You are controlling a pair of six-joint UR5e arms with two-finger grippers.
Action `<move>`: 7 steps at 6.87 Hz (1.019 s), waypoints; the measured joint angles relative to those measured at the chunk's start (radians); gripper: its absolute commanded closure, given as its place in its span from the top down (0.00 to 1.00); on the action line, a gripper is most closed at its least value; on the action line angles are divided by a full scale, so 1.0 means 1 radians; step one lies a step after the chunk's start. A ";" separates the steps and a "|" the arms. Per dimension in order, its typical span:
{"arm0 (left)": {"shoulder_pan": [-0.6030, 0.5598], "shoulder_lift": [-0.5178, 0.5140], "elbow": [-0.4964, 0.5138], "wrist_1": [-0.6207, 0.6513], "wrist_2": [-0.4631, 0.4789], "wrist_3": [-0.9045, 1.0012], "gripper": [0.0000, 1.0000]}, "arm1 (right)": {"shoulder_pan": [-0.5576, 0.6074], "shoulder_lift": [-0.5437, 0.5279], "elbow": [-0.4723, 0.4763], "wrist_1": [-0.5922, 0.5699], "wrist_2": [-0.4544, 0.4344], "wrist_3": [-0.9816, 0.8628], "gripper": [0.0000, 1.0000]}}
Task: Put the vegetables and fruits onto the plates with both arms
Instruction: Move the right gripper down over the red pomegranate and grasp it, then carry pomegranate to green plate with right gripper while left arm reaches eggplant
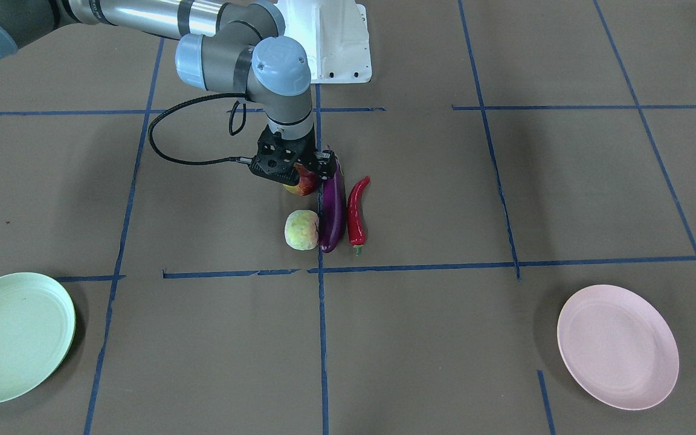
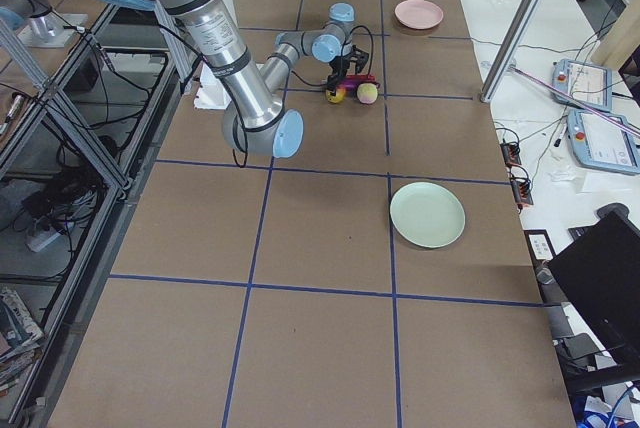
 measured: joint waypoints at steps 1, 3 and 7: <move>0.001 0.000 0.001 0.000 0.000 0.000 1.00 | -0.003 0.003 -0.009 0.000 -0.003 0.000 0.81; 0.005 -0.002 0.002 0.000 -0.001 -0.006 1.00 | -0.009 0.006 -0.017 -0.001 -0.011 0.002 0.01; 0.065 -0.009 0.000 -0.106 -0.001 -0.191 1.00 | 0.073 -0.129 0.127 -0.004 0.030 -0.014 0.00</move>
